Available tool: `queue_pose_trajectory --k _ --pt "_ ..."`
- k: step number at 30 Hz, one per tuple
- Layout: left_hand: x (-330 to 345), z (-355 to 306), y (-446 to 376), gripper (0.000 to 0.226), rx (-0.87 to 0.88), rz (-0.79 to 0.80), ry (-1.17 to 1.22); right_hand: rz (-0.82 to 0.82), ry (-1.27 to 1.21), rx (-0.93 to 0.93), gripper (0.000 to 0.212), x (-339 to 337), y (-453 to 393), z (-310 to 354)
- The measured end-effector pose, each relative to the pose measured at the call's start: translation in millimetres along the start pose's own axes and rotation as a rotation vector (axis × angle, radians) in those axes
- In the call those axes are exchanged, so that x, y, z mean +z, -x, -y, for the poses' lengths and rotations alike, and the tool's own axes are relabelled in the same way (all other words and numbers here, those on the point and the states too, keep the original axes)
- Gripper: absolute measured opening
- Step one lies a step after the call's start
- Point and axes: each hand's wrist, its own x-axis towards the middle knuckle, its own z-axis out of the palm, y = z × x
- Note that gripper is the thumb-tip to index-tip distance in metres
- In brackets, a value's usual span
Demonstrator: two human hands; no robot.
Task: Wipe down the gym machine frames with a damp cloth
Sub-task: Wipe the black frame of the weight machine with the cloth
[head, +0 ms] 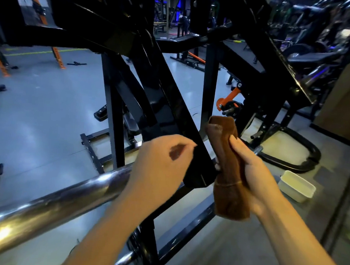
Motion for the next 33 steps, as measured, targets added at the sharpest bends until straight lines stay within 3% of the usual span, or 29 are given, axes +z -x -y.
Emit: queue_pose_trajectory --k 4,9,14,17,20,27,30,32,33 --pt "17.8 -14.4 0.7 0.024 -0.152 0.205 0.373 -0.011 0.144 -0.198 0.028 18.5 8.0 2.2" --pt "15.8 -4.3 -0.5 0.029 -0.265 0.158 0.511 -0.008 0.267 -0.302 0.033 30.3 16.0 2.1" --pt "5.5 3.6 -1.5 0.025 -0.383 0.214 0.795 -0.104 0.144 -0.207 0.031 27.7 14.4 7.9" --pt "4.6 6.2 -2.6 0.023 -0.374 0.238 0.846 0.057 0.154 -0.016 0.044 24.0 15.3 15.3" --pt "4.1 4.5 -4.3 0.023 -0.382 0.229 0.891 0.136 0.18 0.027 0.05 22.1 16.7 22.8" --pt "2.1 1.4 1.0 0.03 -0.376 0.205 0.87 0.119 0.172 -0.007 0.042 29.5 24.1 25.3" --pt "5.3 1.0 4.2 0.037 -0.312 0.034 0.554 -0.019 0.179 -0.192 0.028 35.1 27.3 18.4" --pt "3.4 -3.7 6.3 0.035 -0.192 -0.099 0.292 -0.091 0.33 -0.387 0.023 41.6 27.9 11.0" --pt "2.6 -6.3 7.8 0.035 -0.163 -0.091 0.292 -0.087 0.428 -0.489 0.022 45.1 27.4 5.7"
